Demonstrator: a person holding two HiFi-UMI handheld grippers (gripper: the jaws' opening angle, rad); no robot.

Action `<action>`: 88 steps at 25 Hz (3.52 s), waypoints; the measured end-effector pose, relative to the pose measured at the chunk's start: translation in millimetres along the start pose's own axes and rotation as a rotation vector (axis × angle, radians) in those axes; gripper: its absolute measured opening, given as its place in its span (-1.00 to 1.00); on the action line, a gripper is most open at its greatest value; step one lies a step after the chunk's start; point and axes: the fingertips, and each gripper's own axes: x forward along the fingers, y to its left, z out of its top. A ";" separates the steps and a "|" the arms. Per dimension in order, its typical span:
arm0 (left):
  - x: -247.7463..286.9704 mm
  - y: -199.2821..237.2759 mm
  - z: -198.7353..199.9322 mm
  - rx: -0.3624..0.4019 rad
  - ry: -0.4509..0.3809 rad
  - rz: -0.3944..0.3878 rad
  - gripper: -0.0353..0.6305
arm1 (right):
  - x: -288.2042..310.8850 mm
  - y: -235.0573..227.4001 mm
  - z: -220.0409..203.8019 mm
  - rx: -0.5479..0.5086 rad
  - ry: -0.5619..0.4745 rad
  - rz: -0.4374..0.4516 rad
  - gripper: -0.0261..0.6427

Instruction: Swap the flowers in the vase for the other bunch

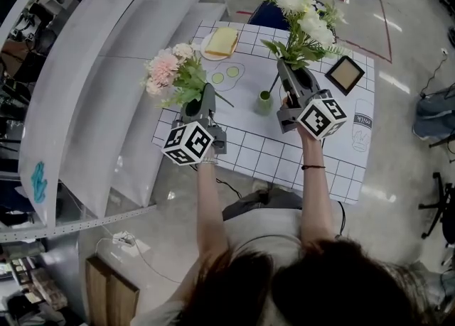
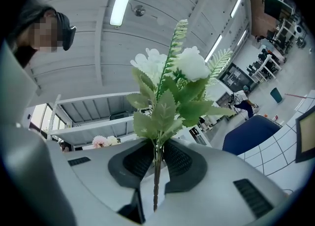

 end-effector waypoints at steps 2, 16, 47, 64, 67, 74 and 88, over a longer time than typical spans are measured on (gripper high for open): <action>-0.4 1.5 -0.8 -0.002 0.000 -0.001 -0.70 | -0.4 -1.5 -3.2 -0.004 -0.001 -0.005 -0.75; 3.1 5.3 -5.2 -0.004 0.029 -0.044 -0.70 | 3.1 -0.2 -36.0 -0.073 0.069 -0.015 -0.75; 9.1 -1.5 -17.1 0.001 0.078 -0.117 -0.69 | -10.2 4.0 -73.3 -0.167 0.175 -0.043 -0.75; 7.5 -8.1 -18.9 0.004 0.081 -0.134 -0.69 | -19.8 4.8 -95.9 -0.258 0.310 -0.041 -0.75; 7.6 -9.4 -19.1 0.006 0.082 -0.136 -0.69 | -21.9 3.9 -98.2 -0.266 0.329 -0.041 -0.75; 7.2 -10.4 -19.0 0.002 0.083 -0.141 -0.69 | -23.5 6.4 -101.1 -0.287 0.369 -0.037 -0.75; 3.9 -11.4 -25.7 -0.017 0.091 -0.147 -0.69 | -29.8 6.5 -109.4 -0.333 0.436 -0.060 -0.75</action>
